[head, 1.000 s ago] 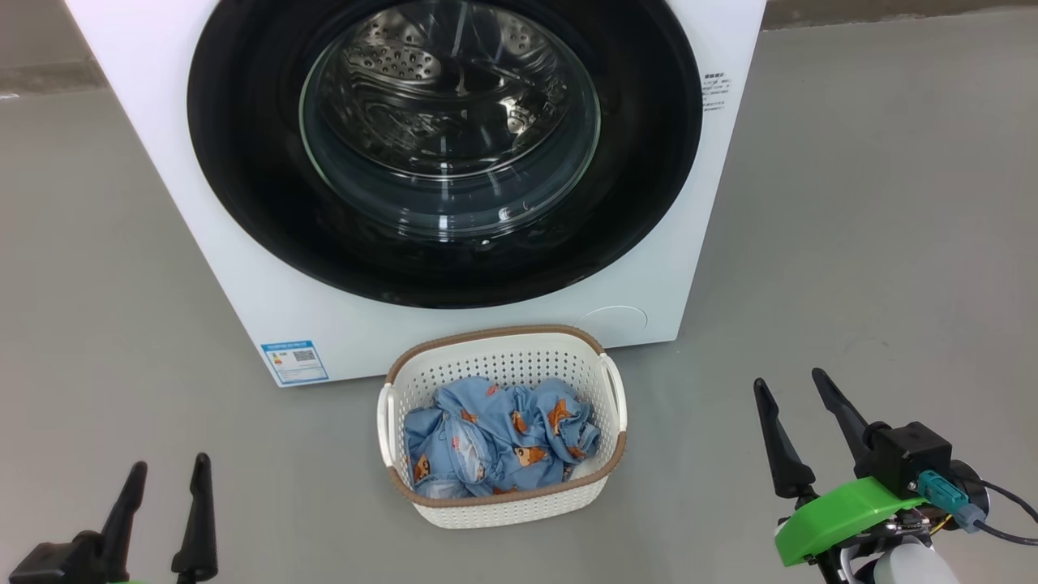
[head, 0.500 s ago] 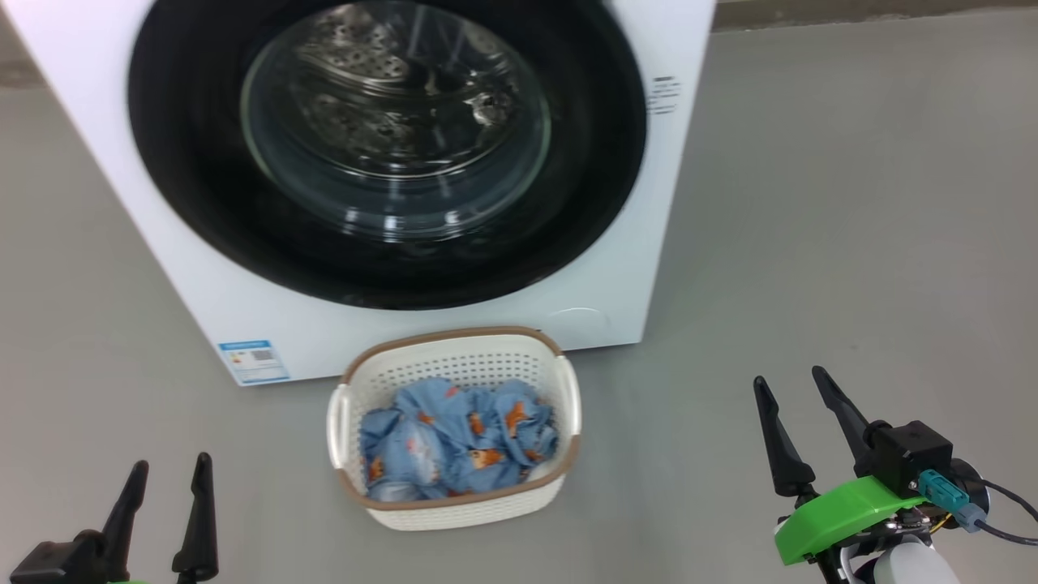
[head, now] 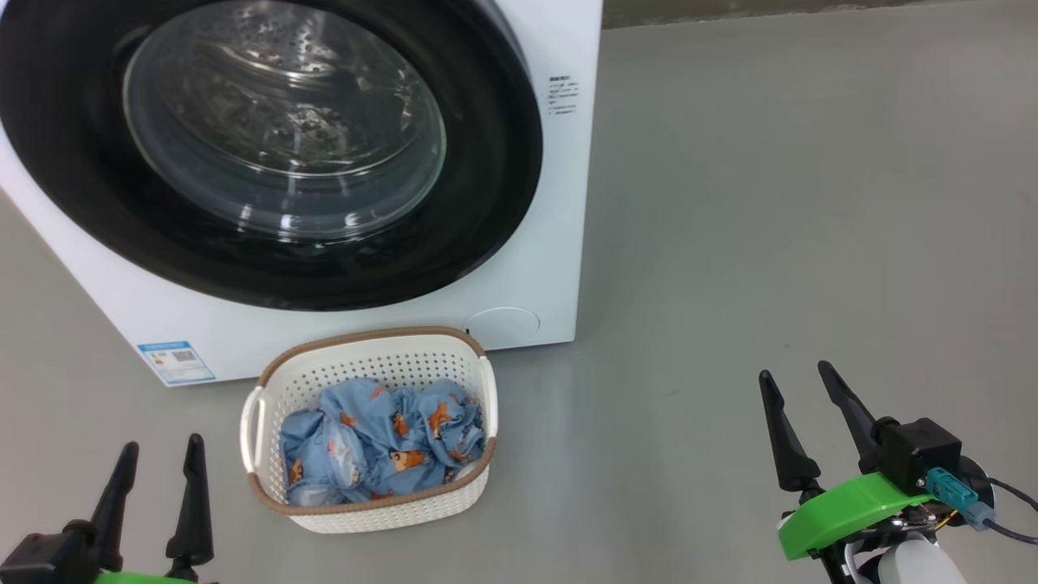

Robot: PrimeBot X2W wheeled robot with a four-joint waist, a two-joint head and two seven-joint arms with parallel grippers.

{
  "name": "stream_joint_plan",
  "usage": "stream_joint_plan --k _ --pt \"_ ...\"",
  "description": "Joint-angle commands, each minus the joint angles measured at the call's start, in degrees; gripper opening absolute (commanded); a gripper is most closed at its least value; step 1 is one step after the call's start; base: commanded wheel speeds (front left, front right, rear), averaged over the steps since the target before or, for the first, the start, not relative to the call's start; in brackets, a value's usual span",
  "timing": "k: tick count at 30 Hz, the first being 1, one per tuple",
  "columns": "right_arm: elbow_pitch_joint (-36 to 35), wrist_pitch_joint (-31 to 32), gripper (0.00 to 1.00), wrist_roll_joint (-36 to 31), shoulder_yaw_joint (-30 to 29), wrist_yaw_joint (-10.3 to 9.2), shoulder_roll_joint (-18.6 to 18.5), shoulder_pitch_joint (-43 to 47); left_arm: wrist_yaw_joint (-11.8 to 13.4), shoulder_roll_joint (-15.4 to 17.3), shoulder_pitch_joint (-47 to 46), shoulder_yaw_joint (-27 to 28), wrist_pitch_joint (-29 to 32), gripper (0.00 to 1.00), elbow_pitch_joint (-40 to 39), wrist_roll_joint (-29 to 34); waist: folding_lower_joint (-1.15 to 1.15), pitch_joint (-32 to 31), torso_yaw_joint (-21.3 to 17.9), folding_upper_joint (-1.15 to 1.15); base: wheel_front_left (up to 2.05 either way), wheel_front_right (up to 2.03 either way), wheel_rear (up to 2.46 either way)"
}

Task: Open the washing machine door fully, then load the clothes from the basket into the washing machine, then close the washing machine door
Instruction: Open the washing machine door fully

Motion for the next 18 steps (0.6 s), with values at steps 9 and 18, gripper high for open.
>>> stream_joint_plan --k 9,18 --pt "-1.64 -0.74 1.0 1.06 1.5 -0.06 -0.04 -1.94 -0.18 1.85 -1.48 1.14 -0.54 1.0 -1.85 -0.41 0.0 -0.28 -0.02 0.0 0.11 0.11 -0.22" --pt "-1.62 -0.74 1.0 2.19 1.49 -0.06 -0.04 -1.81 -0.18 1.65 -0.97 1.15 -0.54 1.0 -2.43 0.18 0.0 -0.41 0.07 0.0 0.0 0.0 0.0"
